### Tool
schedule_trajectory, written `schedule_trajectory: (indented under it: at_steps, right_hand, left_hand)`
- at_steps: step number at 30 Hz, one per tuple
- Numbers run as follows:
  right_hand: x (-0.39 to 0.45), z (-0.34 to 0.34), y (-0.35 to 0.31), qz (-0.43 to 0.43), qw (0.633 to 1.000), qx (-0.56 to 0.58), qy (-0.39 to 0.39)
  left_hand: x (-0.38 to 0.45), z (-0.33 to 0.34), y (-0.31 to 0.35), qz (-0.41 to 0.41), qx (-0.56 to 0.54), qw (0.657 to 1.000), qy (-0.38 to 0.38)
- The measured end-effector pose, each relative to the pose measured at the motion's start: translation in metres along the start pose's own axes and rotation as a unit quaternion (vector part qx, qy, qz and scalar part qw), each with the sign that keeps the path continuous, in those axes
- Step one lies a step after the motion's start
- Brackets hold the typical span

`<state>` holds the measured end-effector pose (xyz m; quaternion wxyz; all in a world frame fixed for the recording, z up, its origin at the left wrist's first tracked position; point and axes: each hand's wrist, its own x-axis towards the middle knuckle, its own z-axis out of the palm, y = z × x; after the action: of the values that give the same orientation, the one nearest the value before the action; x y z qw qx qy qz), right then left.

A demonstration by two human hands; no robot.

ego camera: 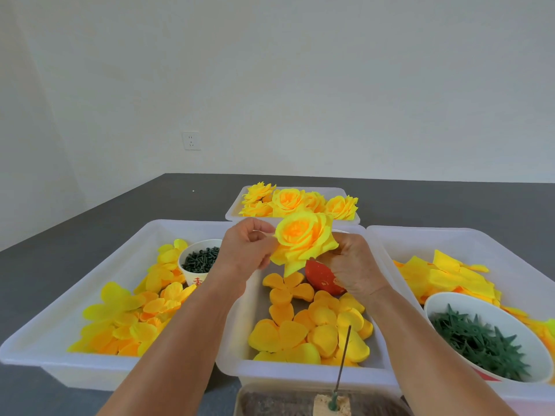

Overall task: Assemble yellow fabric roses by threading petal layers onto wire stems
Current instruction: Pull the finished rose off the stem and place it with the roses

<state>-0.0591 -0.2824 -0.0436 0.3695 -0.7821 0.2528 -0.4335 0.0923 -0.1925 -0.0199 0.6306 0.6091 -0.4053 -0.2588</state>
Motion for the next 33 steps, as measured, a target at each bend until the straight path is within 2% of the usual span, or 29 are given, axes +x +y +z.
schedule_trajectory:
  at_steps: [2, 4, 7, 11, 14, 17, 20, 22, 24, 26, 28, 30, 33]
  right_hand:
    - [0.0006, -0.0008, -0.0025, 0.002, 1.0, 0.019, 0.005]
    - [-0.0006, -0.0012, -0.004, 0.005, 1.0, 0.016, -0.002]
    - [-0.0016, -0.0009, -0.0026, 0.005, 1.0, -0.014, -0.011]
    - [-0.0024, -0.0004, -0.0011, 0.006, 1.0, -0.016, -0.023]
    - [-0.0027, 0.0003, 0.0, 0.009, 0.999, -0.018, -0.031]
    - [-0.003, 0.0009, -0.0013, 0.006, 0.999, -0.019, -0.031]
    - [-0.0056, 0.0002, -0.0037, 0.002, 0.999, 0.009, -0.046]
    - [-0.0056, 0.0001, -0.0043, 0.01, 0.998, 0.003, -0.06]
    - [-0.0052, 0.0, -0.0042, 0.015, 0.998, 0.003, -0.06]
    - [-0.0044, -0.0002, -0.0044, 0.023, 0.998, 0.022, -0.047]
    - [-0.0031, 0.0, -0.0029, 0.031, 0.999, 0.031, -0.023]
    - [-0.0018, 0.0004, -0.0011, 0.037, 0.999, 0.034, 0.001]
    - [-0.0014, -0.0002, 0.0006, 0.026, 0.999, 0.023, -0.003]
  left_hand:
    - [0.0014, -0.0016, 0.0022, -0.057, -0.085, 0.995, -0.004]
    - [0.0025, -0.0021, 0.0008, -0.082, -0.079, 0.993, -0.036]
    - [0.001, -0.0012, -0.0012, -0.074, -0.064, 0.993, -0.072]
    - [0.001, -0.0038, -0.0019, -0.065, -0.083, 0.992, -0.073]
    - [0.0002, -0.0022, -0.0021, -0.024, -0.054, 0.996, -0.061]
    - [0.0001, -0.0006, -0.0025, 0.055, -0.006, 0.998, -0.024]
    - [0.0004, 0.0009, -0.0032, 0.13, 0.077, 0.988, -0.006]
    - [0.0002, 0.0023, -0.0043, 0.147, 0.111, 0.983, 0.015]
    - [0.0005, 0.0022, -0.0051, 0.115, 0.064, 0.991, 0.029]
    - [0.0001, 0.0013, -0.0026, 0.04, -0.03, 0.999, -0.001]
    - [0.0004, -0.0007, 0.0001, -0.015, -0.122, 0.992, -0.039]
    - [0.0013, -0.0028, 0.0016, -0.029, -0.18, 0.982, -0.055]
    - [0.0017, -0.0036, 0.0015, -0.015, -0.177, 0.983, -0.038]
